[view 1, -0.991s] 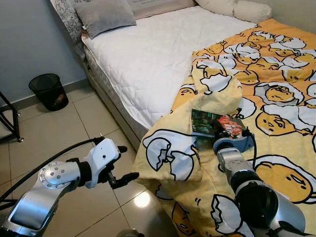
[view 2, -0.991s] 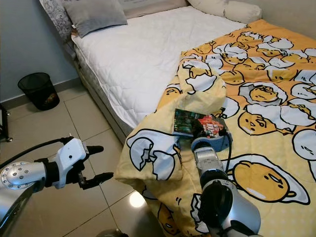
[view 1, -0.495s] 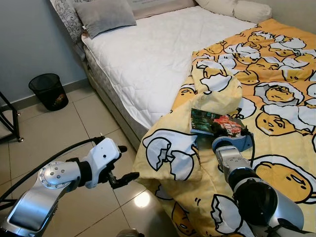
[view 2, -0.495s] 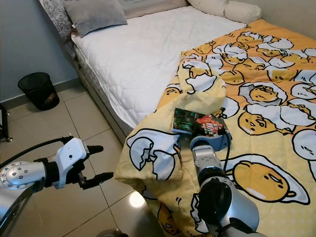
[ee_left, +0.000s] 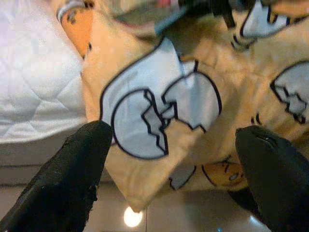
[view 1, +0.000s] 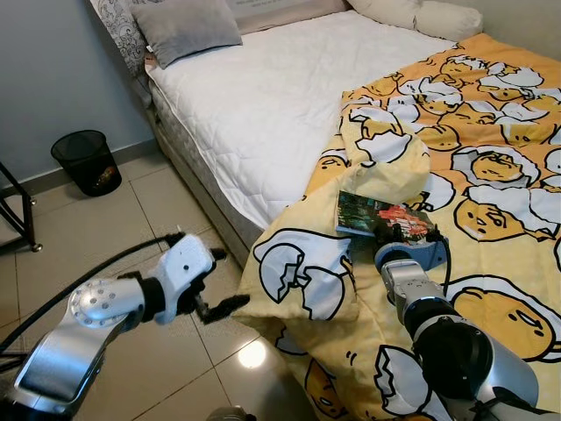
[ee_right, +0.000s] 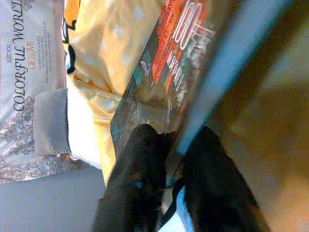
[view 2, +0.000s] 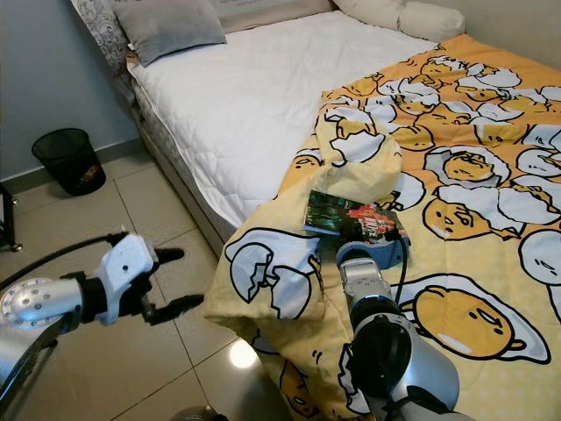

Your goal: Clean up the room

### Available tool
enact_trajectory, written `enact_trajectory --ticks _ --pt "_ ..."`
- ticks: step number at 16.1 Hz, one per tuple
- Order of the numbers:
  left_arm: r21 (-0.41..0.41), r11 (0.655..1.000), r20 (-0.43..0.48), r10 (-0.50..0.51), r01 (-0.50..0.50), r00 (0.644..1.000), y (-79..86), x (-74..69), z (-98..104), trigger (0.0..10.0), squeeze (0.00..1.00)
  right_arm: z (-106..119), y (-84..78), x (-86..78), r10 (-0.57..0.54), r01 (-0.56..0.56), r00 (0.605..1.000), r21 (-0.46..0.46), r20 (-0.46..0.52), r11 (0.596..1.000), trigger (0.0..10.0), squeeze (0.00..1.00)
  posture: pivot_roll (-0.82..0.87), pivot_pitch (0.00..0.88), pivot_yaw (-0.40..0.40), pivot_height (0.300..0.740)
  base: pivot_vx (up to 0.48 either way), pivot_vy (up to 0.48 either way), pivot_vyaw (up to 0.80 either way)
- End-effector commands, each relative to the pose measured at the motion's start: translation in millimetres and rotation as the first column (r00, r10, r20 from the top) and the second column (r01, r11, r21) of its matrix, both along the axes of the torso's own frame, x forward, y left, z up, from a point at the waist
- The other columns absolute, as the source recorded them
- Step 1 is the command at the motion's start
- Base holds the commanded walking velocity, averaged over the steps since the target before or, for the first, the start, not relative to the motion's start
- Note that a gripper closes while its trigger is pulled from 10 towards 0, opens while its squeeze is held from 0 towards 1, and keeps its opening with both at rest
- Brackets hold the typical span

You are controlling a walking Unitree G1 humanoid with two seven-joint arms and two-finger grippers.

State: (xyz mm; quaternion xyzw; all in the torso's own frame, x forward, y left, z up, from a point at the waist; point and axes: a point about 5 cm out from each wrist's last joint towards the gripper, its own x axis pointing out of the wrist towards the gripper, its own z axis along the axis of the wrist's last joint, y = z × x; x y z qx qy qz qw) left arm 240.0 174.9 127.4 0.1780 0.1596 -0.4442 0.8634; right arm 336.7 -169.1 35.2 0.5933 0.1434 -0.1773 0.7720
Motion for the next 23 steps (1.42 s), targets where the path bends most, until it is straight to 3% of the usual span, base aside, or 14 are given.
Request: enact_trajectory --ticks 1,7,11,13,15,16,17,18,19,20,21,22,23 --pt "-0.028 0.999 0.007 0.016 -0.016 1.0 1.1 5.6 2.6 10.0 1.0 8.7 -1.3 6.7 -0.011 0.011 1.0 0.0 0.022 1.0 0.0 0.0 0.1 0.0 0.032 0.74 0.0 0.0 0.0" --pt "-0.152 0.988 0.007 0.003 -0.001 1.0 -14.5 17.2 3.7 10.0 1.0 2.6 -19.6 -1.6 -0.036 0.037 0.997 -0.004 0.063 0.999 0.0 0.0 0.02 0.0 0.061 0.74 0.0 0.0 0.0" --pt "-0.216 0.966 0.065 0.156 -0.139 0.986 -17.1 23.8 -1.9 10.0 1.0 26.5 -39.4 2.7 0.05 -0.017 0.95 -0.109 0.308 0.994 0.0 0.0 -0.03 0.0 0.07 0.74 0.0 0.0 0.0" --pt "-0.188 0.951 0.126 0.271 -0.246 0.954 -14.4 27.3 -5.3 10.0 1.0 53.2 -45.7 0.0 0.171 -0.042 0.898 -0.31 0.404 0.95 0.0 0.0 -0.05 0.0 0.086 0.74 0.0 0.0 0.0" --pt "-0.165 0.941 0.168 0.322 -0.295 0.932 -12.8 28.4 -5.7 10.0 1.0 64.6 -43.4 -2.5 0.229 -0.036 0.887 -0.435 0.4 0.9 0.3 0.0 -0.05 0.0 0.088 0.74 0.0 0.0 0.0" --pt "-0.186 0.914 0.196 0.394 -0.36 0.898 -11.4 30.3 -4.6 10.0 0.98 73.9 -35.1 -6.6 0.304 -0.021 0.878 -0.605 0.37 0.796 10.0 0.0 -0.06 0.0 0.081 0.74 0.0 0.0 0.0" --pt "-0.198 0.903 0.201 0.418 -0.382 0.886 -11.0 31.0 -4.5 10.0 0.97 76.4 -31.2 -8.6 0.328 -0.023 0.872 -0.641 0.362 0.767 10.0 0.0 -0.06 0.0 0.08 0.74 0.0 0.0 0.0" --pt "-0.198 0.887 0.235 0.456 -0.417 0.858 -10.8 31.1 -4.2 10.0 0.93 81.2 -4.0 -20.9 0.46 -0.089 0.831 -0.74 0.314 0.666 10.0 0.0 -0.04 0.0 0.059 0.74 0.0 0.0 0.0" --pt "-0.186 0.885 0.252 0.462 -0.426 0.851 -10.9 30.7 -4.4 10.0 0.93 83.9 2.6 -25.9 0.486 -0.095 0.819 -0.764 0.304 0.638 10.0 0.0 -0.03 0.0 0.042 0.74 0.0 0.0 0.0" --pt "-0.177 0.861 0.261 0.509 -0.478 0.82 -8.2 29.8 -5.6 10.0 0.92 85.5 8.4 -33.5 0.51 -0.096 0.816 -0.808 0.27 0.581 10.0 0.0 -0.02 0.0 0.024 0.74 0.0 0.0 0.0" --pt "-0.197 0.826 0.249 0.563 -0.528 0.788 -4.0 27.9 -5.6 10.0 0.92 80.5 10.2 -37.5 0.509 -0.107 0.83 -0.832 0.226 0.544 10.0 0.0 -0.02 0.0 0.017 0.74 0.0 0.0 0.0" --pt "-0.215 0.809 0.248 0.588 -0.547 0.77 -2.5 24.5 -4.6 10.0 0.85 74.1 7.2 -39.5 0.474 -0.102 0.861 -0.852 0.182 0.514 10.0 0.0 0.0 0.0 0.003 0.74 0.0 0.0 -0.8" --pt "-0.221 0.803 0.258 0.595 -0.553 0.761 -1.6 21.9 -3.7 10.0 0.8 71.4 6.7 -39.2 0.469 -0.111 0.866 -0.847 0.175 0.521 10.0 0.0 0.0 0.0 0.003 0.74 0.0 0.0 -0.8"
